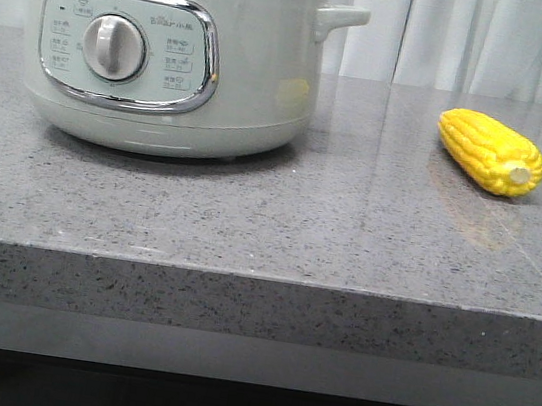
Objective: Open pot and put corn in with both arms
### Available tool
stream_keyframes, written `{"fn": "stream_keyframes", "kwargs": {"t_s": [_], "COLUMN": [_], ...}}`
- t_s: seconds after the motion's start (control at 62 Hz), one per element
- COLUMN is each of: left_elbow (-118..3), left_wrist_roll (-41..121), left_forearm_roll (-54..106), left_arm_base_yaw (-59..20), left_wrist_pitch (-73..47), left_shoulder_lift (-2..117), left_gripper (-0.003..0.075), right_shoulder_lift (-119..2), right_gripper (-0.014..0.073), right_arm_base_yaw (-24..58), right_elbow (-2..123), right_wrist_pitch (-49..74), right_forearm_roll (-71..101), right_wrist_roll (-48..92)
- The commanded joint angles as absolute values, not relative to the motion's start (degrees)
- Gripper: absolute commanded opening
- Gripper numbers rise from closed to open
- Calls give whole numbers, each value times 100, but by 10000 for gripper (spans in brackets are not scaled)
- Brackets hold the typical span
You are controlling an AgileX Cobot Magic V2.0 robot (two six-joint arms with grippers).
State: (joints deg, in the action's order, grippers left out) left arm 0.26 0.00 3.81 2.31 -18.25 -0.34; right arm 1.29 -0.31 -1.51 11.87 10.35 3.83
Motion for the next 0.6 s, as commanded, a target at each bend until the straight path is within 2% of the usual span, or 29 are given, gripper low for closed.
{"fn": "stream_keyframes", "kwargs": {"t_s": [0.0,0.436,0.581], "left_elbow": [70,70,70], "left_wrist_roll": [0,0,94], "left_forearm_roll": [409,409,-262], "left_arm_base_yaw": [233,233,233], "left_wrist_pitch": [-1399,-1399,-1295], "left_shoulder_lift": [-138,-138,-138], "left_gripper": [-20,-20,-20], "right_shoulder_lift": [196,196,196], "right_gripper": [-64,-64,-64], "right_arm_base_yaw": [-30,-30,-30], "right_elbow": [-159,-159,-159], "right_wrist_pitch": [727,726,726], "right_forearm_roll": [1011,1011,1011], "right_wrist_roll": [387,387,387]}}
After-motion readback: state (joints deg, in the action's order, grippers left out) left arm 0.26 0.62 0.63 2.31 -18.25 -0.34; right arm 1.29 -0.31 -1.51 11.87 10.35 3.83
